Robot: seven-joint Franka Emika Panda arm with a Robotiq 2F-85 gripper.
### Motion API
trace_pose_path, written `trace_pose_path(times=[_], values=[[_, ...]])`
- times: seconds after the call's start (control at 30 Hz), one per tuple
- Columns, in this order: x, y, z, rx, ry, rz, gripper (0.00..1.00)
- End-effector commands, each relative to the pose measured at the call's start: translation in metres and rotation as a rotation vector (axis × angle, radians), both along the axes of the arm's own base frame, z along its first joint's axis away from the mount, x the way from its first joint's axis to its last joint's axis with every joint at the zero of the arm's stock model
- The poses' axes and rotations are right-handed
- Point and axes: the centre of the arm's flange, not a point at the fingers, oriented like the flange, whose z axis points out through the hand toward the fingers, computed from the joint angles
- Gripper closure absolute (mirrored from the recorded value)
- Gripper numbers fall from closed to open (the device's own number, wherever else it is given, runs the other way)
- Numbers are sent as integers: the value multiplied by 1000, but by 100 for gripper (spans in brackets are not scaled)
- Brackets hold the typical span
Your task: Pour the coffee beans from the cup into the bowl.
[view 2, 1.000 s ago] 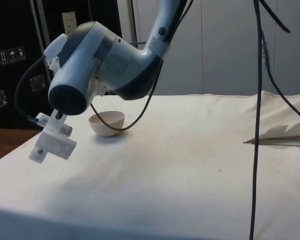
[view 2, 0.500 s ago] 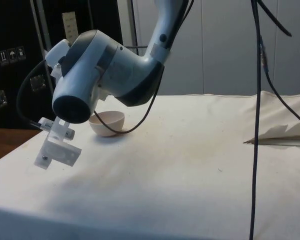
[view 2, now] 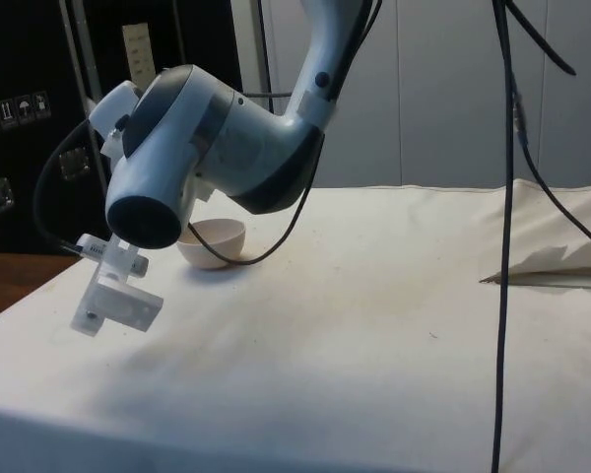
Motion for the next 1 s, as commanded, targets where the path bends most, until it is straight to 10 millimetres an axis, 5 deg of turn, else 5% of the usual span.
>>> trace_pose_path(times=[0.0,0.97], values=[[0,0,0,-2,-1,1,100],[-11,-24,-4,27,-53,21,100]])
